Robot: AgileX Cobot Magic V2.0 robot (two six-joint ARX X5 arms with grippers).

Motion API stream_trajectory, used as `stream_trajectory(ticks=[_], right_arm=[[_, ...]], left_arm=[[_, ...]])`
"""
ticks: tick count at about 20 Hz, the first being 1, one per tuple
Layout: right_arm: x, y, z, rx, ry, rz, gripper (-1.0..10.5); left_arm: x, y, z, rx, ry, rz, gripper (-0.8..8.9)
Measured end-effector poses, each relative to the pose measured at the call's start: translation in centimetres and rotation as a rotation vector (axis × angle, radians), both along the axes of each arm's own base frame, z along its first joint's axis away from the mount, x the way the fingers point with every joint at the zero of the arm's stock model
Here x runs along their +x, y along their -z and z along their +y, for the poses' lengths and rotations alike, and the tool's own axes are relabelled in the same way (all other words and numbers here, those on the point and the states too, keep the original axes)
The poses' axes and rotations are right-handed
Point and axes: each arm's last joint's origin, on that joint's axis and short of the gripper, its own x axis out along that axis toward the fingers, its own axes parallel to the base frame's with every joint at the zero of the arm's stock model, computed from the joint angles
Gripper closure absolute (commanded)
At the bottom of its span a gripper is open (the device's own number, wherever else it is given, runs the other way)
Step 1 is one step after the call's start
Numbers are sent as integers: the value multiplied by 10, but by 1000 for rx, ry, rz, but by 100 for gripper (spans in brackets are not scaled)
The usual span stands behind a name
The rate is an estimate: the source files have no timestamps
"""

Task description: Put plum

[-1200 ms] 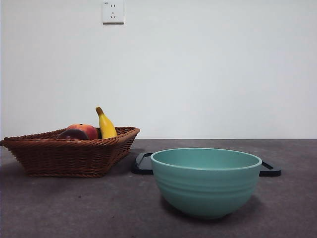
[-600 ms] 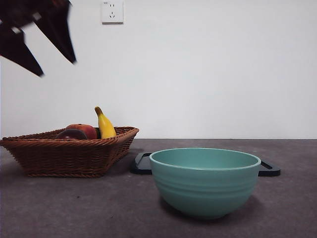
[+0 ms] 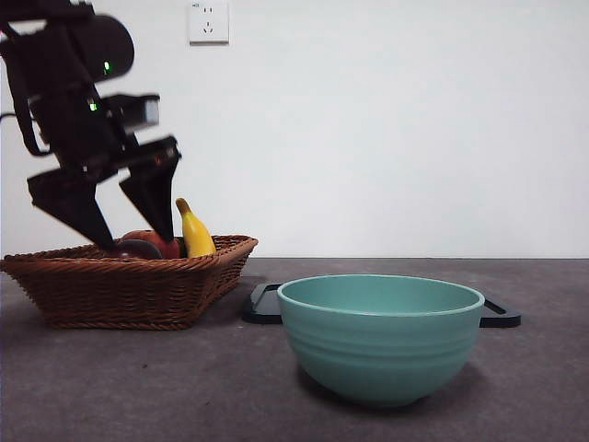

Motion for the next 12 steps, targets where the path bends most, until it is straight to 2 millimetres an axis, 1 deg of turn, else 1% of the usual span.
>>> stream_trajectory(ticks=[2,6,7,9,10,12], right_arm=[[0,0,0,0,0,1,589],[0,0,0,0,0,1,589],[0,0,0,0,0,1,589],[0,0,0,0,0,2,589],[0,0,0,0,0,1,589],[0,0,0,0,0,2,589]], left_arm=[[4,11,-1,20,-6,30,377],[7,24,-2,32,-3,64,381],[8,25,-2,34,-3,69,395],[8,26,-2,34,-3,69,501],[8,26,-2,34,-2,70,538],[8,26,-2,34,-2,70,544]])
